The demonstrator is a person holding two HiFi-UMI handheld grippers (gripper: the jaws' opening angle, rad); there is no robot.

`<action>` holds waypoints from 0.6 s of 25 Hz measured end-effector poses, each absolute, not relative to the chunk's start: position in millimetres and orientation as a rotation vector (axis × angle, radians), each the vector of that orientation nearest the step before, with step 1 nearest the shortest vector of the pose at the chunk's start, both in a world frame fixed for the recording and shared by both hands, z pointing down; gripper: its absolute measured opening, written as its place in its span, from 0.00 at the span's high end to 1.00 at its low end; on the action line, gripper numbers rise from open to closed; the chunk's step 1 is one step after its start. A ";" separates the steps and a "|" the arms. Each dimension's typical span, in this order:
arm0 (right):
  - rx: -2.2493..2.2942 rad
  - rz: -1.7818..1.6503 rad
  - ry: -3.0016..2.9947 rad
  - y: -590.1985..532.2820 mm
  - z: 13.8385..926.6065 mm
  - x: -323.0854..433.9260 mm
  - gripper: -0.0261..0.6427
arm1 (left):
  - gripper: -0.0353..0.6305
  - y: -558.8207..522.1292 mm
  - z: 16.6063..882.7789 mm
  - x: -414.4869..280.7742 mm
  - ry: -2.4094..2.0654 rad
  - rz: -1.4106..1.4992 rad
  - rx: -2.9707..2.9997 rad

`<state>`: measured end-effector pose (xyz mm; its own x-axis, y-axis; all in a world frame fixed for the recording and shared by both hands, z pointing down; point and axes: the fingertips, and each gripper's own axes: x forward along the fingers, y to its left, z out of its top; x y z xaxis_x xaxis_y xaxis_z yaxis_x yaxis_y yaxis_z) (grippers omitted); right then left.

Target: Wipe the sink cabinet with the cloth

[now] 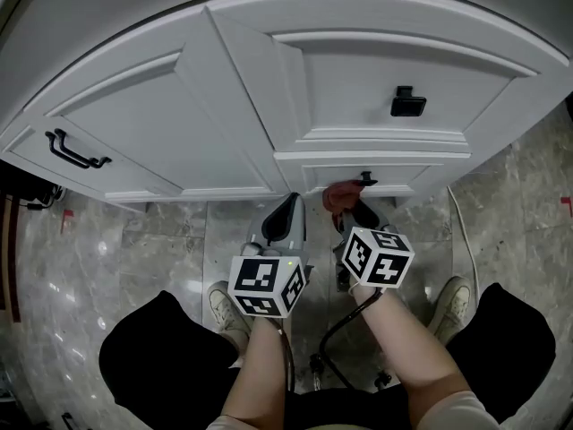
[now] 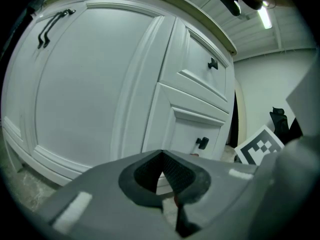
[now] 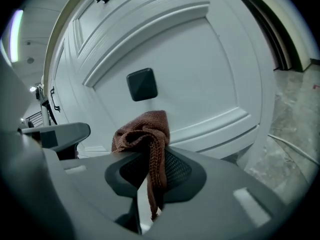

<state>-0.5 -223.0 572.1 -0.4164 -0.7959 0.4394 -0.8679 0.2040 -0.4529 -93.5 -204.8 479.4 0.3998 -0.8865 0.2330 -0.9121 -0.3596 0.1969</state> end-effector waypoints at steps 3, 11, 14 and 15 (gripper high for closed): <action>1.652 0.985 -2.337 -224.1 572.1 17.7 0.82 | 0.95 -205.9 480.8 -70.7 -1.523 0.166 2.413; 1.734 0.962 -2.275 -224.4 573.5 71.0 0.82 | 0.95 -211.3 478.5 -36.2 -1.482 0.157 2.443; 1.799 0.945 -2.229 -225.4 573.6 100.9 0.82 | 0.95 -211.5 477.3 -23.5 -1.465 0.132 2.454; 1.816 0.941 -2.214 -225.8 573.4 110.0 0.82 | 0.95 -210.8 477.6 -18.3 -1.457 0.127 2.461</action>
